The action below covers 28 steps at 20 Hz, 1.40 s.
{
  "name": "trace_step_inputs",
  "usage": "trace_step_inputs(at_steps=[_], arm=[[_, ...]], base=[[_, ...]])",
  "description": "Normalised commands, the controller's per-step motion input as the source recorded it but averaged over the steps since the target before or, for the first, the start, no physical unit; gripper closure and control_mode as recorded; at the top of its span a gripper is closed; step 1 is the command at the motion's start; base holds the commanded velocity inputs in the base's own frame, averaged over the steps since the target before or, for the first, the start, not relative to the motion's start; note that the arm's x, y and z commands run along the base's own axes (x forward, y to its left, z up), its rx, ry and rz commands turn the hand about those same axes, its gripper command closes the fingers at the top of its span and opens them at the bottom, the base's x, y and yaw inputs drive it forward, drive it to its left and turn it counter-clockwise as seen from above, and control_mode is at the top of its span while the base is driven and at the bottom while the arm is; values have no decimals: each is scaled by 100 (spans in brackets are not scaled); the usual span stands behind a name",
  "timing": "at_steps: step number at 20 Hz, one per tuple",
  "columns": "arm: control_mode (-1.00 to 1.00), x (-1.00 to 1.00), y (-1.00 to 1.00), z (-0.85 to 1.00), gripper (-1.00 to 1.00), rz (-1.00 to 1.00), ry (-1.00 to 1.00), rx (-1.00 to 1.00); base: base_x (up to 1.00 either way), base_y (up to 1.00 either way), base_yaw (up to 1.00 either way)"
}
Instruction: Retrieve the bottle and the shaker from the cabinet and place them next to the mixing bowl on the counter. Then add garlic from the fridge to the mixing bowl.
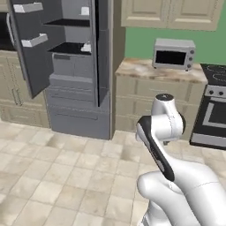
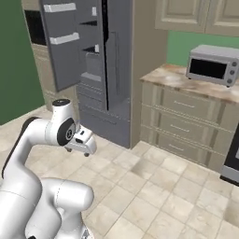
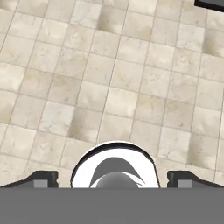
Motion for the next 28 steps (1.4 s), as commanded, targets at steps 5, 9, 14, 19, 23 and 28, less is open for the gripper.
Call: trace_step_inputs(at_steps=[5, 9, 14, 19, 23, 28], arm=[[100, 0, 0, 0, -100, 0, 0, 0], [100, 0, 0, 0, -100, 0, 0, 0], [100, 0, 0, 0, -100, 0, 0, 0], [100, 0, 0, 0, -100, 0, 0, 0], [100, 0, 0, 0, -100, 0, 0, 0], [100, 0, 0, 0, -100, 0, 0, 0]], base=[[58, 100, -44], [60, 100, -42], [48, 100, -32], [44, 100, -27], [49, 100, -19], [52, 79, -3]])
